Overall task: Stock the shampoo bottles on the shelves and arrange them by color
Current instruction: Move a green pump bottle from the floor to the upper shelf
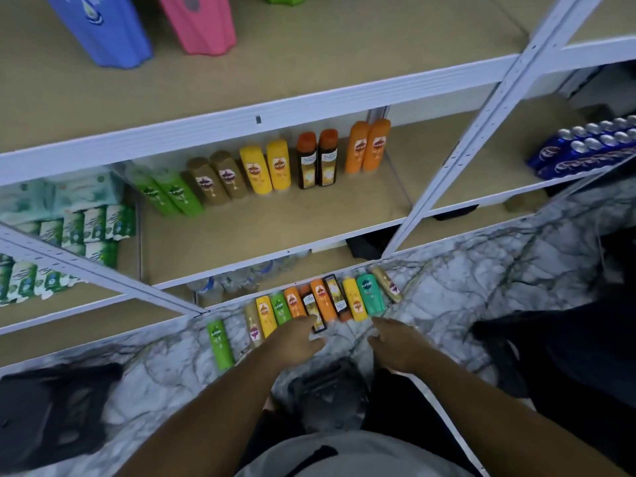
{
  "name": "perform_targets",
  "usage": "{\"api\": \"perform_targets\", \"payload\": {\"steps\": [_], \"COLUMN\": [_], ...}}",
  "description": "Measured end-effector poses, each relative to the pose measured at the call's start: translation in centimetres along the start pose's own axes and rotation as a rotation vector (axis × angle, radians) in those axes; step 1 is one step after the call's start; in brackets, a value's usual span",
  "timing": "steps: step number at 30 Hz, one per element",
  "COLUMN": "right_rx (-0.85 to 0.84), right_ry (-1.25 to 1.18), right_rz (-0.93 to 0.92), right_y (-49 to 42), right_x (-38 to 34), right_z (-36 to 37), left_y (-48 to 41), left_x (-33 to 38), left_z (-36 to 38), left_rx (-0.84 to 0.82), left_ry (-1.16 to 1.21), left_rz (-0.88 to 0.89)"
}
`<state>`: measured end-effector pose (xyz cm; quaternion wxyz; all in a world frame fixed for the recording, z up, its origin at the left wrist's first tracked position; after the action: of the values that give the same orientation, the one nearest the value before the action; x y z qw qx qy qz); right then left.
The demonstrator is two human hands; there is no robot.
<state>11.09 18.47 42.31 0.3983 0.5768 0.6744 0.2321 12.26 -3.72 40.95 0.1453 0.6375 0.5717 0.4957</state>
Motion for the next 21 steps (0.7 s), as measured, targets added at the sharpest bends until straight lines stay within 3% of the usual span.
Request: {"api": "perform_targets", "payload": {"steps": [10, 14, 21], "right_rx": [-0.033, -0.088, -0.122], "right_ry": [-0.205, -0.278, -0.192], "right_rz": [0.105, 0.128, 0.1], "right_y": [-6.2, -14.8, -34.2], "right_x": [7.8, 12.8, 22.2], "right_z": [1.3, 4.3, 10.3], "left_y": [-8.5, -17.9, -39.0], "left_x": [5.0, 4.4, -1.2], "left_z": [1.1, 4.0, 12.6], "left_rx": [-0.049, -0.027, 0.011], "left_ry": [0.035, 0.089, 0.197], "left_rz": [0.072, 0.062, -0.026]}}
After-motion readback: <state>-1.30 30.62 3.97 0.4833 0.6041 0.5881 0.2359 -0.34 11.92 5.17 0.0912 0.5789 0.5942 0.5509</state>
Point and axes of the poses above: each hand's wrist, its own y-axis away from the middle knuckle, its own z-axis out of the palm, x = y × z, the point moved 6 cm from there along -y, towards the middle knuckle, and after that the axes turned 7 degrees about -x, right-handed, at the moved point
